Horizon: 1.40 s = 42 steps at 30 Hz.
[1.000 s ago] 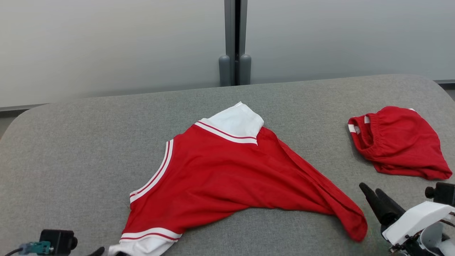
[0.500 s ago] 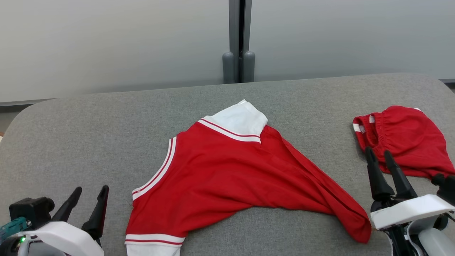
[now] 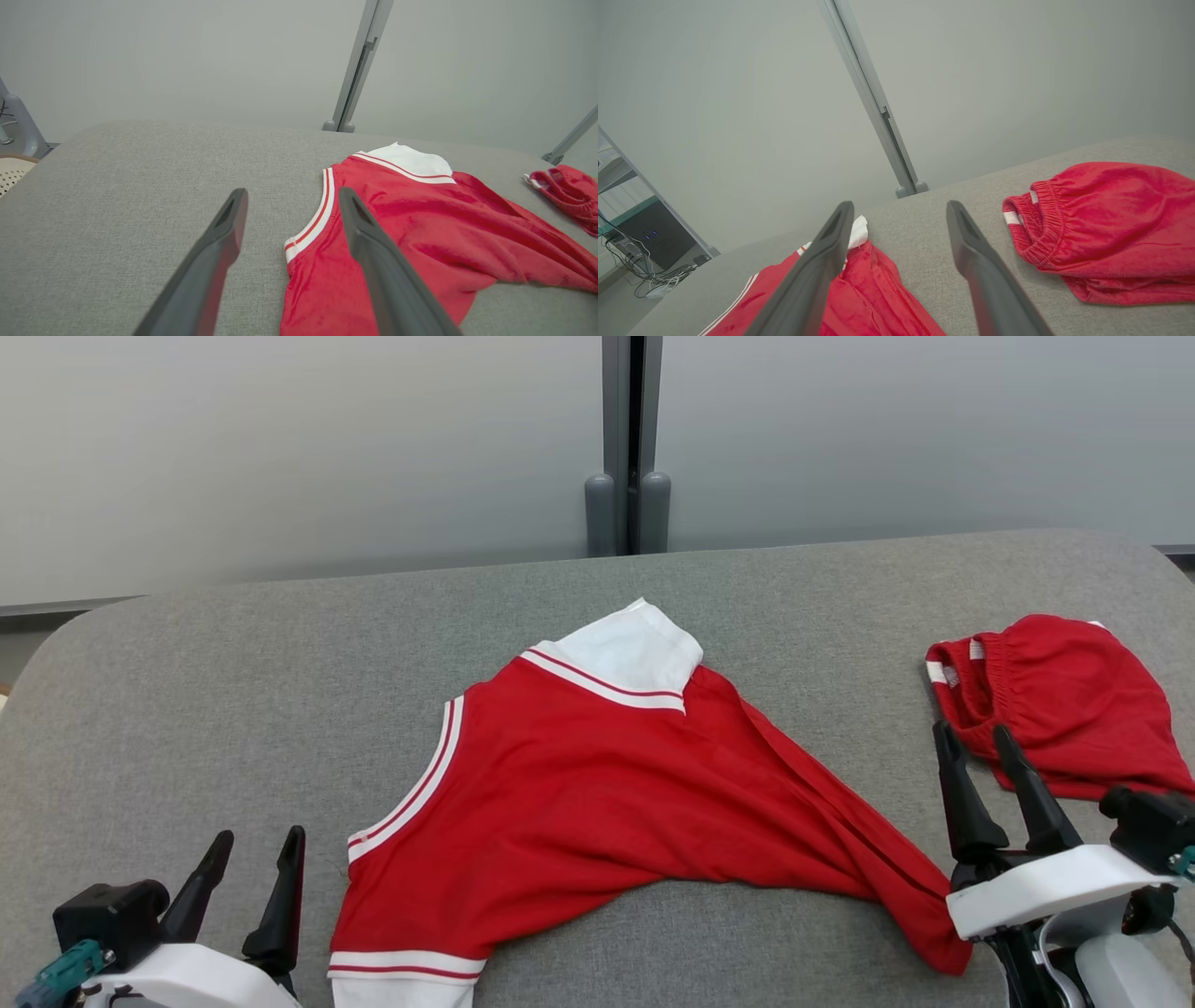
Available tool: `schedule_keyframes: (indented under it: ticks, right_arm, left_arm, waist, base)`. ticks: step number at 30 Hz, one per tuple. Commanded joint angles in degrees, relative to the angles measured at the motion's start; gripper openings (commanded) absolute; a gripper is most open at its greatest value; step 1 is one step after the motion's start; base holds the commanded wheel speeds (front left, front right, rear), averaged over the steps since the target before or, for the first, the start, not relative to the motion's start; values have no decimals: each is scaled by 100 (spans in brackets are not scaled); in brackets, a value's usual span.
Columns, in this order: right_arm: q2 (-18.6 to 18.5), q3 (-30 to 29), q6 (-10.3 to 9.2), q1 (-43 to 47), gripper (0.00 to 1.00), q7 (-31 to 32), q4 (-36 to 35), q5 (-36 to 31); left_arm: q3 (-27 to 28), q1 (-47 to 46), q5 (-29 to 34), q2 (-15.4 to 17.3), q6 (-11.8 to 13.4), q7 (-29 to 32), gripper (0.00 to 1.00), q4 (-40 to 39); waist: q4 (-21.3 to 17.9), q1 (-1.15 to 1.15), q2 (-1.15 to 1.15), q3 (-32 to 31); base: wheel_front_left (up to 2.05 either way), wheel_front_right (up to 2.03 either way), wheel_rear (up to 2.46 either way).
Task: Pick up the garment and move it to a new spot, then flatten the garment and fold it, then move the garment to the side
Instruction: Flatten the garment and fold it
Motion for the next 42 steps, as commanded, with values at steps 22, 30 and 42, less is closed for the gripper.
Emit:
schedule_keyframes:
  ticks: [22, 30, 42]
  right_arm:
    - [364, -351, 0, 153, 100, 480, -395, -384]
    - [395, -341, 0, 65, 100, 488, -411, -417]
    - [496, -200, 0, -281, 100, 369, -462, -429]
  left_arm:
    - [-55, -246, -77, 172, -266, 368, 100, 111]
    - [-268, -586, -192, 242, -553, 1034, 100, 346]
    - [-604, -2385, -71, 87, -1438, 2349, 100, 1188]
  waist:
    - [-320, 0, 0, 271]
    - [-438, 0, 0, 459]
    - [-1008, 0, 0, 968]
  base:
    - [0, 0, 0]
    - [0, 0, 0]
    - [0, 0, 0]
